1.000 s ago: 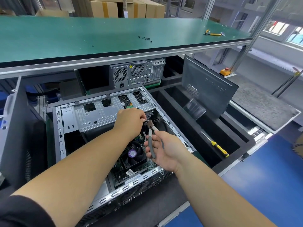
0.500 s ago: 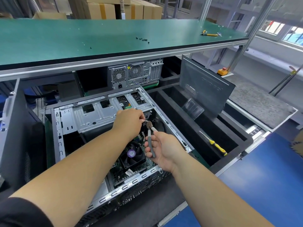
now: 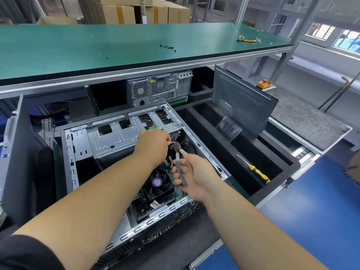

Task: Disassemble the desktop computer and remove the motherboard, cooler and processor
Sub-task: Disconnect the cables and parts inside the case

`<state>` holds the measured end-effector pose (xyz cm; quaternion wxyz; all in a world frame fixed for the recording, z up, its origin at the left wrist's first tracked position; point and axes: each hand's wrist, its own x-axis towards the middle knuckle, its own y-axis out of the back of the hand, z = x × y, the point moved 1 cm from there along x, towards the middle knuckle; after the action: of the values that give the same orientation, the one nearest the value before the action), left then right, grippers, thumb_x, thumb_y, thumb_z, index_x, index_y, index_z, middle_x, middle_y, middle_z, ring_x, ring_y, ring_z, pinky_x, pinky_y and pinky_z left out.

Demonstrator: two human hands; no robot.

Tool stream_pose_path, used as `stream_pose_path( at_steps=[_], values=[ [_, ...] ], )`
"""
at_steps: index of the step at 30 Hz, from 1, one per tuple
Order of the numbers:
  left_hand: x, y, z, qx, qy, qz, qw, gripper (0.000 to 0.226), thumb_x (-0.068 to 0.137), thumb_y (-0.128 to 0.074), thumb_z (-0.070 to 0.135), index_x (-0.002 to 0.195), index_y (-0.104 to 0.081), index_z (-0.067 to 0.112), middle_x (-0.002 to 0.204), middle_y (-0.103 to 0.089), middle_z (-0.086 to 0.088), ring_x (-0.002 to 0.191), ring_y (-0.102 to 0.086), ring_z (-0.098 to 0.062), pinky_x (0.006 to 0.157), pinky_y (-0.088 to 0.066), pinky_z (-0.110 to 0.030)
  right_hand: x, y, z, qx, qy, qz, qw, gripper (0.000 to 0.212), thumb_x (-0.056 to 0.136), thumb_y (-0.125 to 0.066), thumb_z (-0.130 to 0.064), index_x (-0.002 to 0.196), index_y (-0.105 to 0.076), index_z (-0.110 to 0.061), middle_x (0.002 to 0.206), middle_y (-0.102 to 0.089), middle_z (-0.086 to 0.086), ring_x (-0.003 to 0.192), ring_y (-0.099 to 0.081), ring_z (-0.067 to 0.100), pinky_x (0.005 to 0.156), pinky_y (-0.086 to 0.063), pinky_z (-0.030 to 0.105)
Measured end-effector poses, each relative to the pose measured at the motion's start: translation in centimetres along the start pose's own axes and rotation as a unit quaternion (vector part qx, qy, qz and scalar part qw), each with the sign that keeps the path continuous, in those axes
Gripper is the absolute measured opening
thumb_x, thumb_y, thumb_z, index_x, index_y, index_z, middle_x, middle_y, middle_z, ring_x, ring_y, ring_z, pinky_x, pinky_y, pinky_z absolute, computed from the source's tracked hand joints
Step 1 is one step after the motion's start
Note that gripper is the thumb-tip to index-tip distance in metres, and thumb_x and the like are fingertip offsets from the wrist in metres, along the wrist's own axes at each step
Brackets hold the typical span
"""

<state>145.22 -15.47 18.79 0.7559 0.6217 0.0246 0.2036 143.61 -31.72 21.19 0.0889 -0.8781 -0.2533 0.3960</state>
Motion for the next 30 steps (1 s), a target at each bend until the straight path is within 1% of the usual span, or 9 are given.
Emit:
stream_pose_path(
  at_steps=[6, 13, 17, 19, 21, 23, 26, 28, 30],
  values=[
    [0.1, 0.0, -0.2, 0.003, -0.001, -0.006, 1.0, 0.015, 0.099, -0.052, 0.03, 0.096, -0.066, 0.031, 0.093, -0.064, 0.009, 0.094, -0.056, -0.017, 0.093, -0.033, -0.037, 0.0, -0.1, 0.1, -0.009, 0.016, -0.003, 1.0, 0.046, 0.101, -0.045, -0.04, 0.121, -0.057, 0.0, 0.079, -0.06, 0.009, 0.064, -0.054, 0.018, 0.052, -0.047, 0.026],
    [0.1, 0.2, 0.0, 0.003, -0.013, -0.009, 1.0, 0.014, 0.098, -0.052, 0.03, 0.095, -0.066, 0.03, 0.092, -0.064, 0.009, 0.092, -0.057, -0.018, 0.093, -0.033, -0.037, -0.3, -0.2, 0.1, 0.006, 0.019, 0.01, 1.0, 0.036, 0.102, -0.043, -0.037, 0.099, -0.058, -0.004, 0.073, -0.052, 0.006, 0.059, -0.044, 0.014, 0.05, -0.039, 0.022],
    [0.0, 0.3, -0.6, 0.049, -0.009, -0.022, 0.998, 0.013, 0.096, -0.056, 0.025, 0.095, -0.068, 0.031, 0.095, -0.065, 0.009, 0.095, -0.057, -0.018, 0.093, -0.033, -0.035, -0.3, -0.3, 0.1, 0.015, 0.044, 0.036, 0.998, 0.03, 0.104, -0.041, -0.03, 0.098, -0.055, -0.004, 0.071, -0.049, 0.005, 0.054, -0.042, 0.013, 0.045, -0.036, 0.022],
    [-0.2, 0.4, -1.3, 0.019, 0.012, -0.019, 1.0, 0.014, 0.098, -0.054, 0.027, 0.093, -0.067, 0.031, 0.095, -0.065, 0.009, 0.095, -0.057, -0.019, 0.093, -0.033, -0.036, -0.5, 0.0, 0.2, 0.029, 0.063, 0.022, 0.997, 0.029, 0.104, -0.041, -0.028, 0.104, -0.055, -0.003, 0.074, -0.05, 0.007, 0.055, -0.044, 0.014, 0.046, -0.038, 0.023],
    [-0.3, 0.7, -1.8, -0.026, 0.031, -0.009, 0.999, 0.014, 0.098, -0.053, 0.028, 0.091, -0.065, 0.03, 0.091, -0.063, 0.008, 0.094, -0.056, -0.021, 0.093, -0.033, -0.038, -0.7, 0.3, 0.3, 0.042, 0.086, -0.008, 0.995, 0.036, 0.103, -0.041, -0.032, 0.115, -0.054, -0.001, 0.084, -0.055, 0.011, 0.064, -0.052, 0.018, 0.054, -0.047, 0.026],
    [-0.4, 1.3, -2.2, -0.032, 0.032, 0.0, 0.999, 0.013, 0.098, -0.053, 0.027, 0.09, -0.063, 0.03, 0.09, -0.061, 0.008, 0.093, -0.056, -0.022, 0.093, -0.033, -0.039, -0.9, 0.6, 0.2, 0.048, 0.106, -0.033, 0.993, 0.044, 0.102, -0.042, -0.039, 0.125, -0.052, -0.002, 0.102, -0.06, 0.018, 0.086, -0.064, 0.028, 0.073, -0.057, 0.037],
    [-0.6, 2.5, -2.6, 0.001, 0.022, 0.012, 1.0, 0.014, 0.098, -0.052, 0.026, 0.091, -0.063, 0.028, 0.093, -0.063, 0.006, 0.093, -0.058, -0.023, 0.093, -0.035, -0.039, -1.4, 0.8, -0.2, 0.046, 0.127, -0.052, 0.989, 0.046, 0.101, -0.043, -0.043, 0.13, -0.05, -0.007, 0.125, -0.059, 0.022, 0.117, -0.06, 0.039, 0.096, -0.051, 0.05],
    [-0.8, 3.2, -2.7, -0.002, 0.022, 0.037, 0.999, 0.015, 0.098, -0.05, 0.024, 0.091, -0.063, 0.026, 0.094, -0.062, 0.006, 0.093, -0.057, -0.023, 0.092, -0.037, -0.04, -1.8, 0.8, -0.7, 0.048, 0.155, -0.067, 0.985, 0.046, 0.097, -0.045, -0.041, 0.131, -0.05, -0.01, 0.131, -0.058, 0.022, 0.119, -0.059, 0.036, 0.099, -0.049, 0.05],
    [-1.1, 4.1, -2.5, -0.068, 0.027, 0.065, 0.995, 0.013, 0.097, -0.051, 0.024, 0.091, -0.062, 0.028, 0.09, -0.059, 0.01, 0.088, -0.054, -0.019, 0.086, -0.041, -0.037, -2.3, 0.9, -1.4, 0.055, 0.191, -0.078, 0.977, 0.053, 0.089, -0.049, -0.039, 0.133, -0.049, -0.011, 0.134, -0.057, 0.021, 0.123, -0.057, 0.034, 0.102, -0.045, 0.049]
  ],
)
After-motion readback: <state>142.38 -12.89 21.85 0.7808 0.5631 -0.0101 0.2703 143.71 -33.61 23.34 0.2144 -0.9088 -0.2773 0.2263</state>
